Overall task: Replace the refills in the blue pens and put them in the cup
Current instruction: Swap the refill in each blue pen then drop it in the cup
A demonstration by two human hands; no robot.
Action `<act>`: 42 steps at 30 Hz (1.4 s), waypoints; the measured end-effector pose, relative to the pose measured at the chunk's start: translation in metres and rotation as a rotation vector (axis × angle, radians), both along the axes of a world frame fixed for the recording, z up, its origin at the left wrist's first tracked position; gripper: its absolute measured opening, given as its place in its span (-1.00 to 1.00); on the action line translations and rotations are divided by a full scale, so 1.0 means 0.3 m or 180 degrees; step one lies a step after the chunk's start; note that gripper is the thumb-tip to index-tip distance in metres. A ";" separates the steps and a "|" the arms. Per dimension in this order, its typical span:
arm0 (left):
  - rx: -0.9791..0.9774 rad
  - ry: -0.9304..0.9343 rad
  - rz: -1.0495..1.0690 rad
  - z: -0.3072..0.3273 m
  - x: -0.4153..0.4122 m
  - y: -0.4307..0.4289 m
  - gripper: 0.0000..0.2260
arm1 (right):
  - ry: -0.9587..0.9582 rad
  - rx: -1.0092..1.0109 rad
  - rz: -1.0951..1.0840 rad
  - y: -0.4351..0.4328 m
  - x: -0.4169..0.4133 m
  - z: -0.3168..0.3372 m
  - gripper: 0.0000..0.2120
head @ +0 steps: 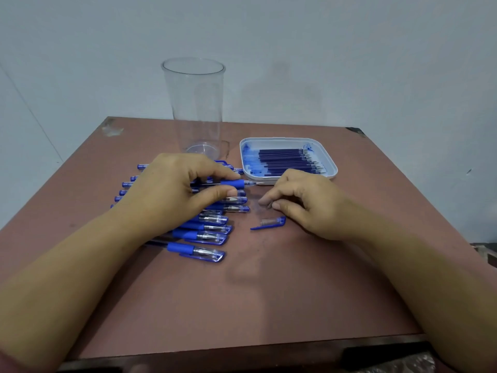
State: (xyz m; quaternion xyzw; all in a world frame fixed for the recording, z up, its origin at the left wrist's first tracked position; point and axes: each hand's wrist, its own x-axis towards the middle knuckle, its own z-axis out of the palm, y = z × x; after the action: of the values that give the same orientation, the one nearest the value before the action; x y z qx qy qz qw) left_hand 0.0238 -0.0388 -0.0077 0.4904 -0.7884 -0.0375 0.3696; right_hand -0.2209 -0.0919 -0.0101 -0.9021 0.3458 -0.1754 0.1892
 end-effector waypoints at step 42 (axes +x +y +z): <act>0.0034 -0.0083 -0.0081 -0.011 0.002 -0.010 -0.68 | -0.1033 -0.1595 0.0005 0.017 -0.029 -0.038 -0.91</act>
State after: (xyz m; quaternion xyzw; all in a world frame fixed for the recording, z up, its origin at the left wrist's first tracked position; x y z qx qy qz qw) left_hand 0.0244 -0.0417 -0.0110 0.4827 -0.7991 -0.0399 0.3562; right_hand -0.2294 -0.0867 -0.0215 -0.8812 0.2562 -0.3971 0.0136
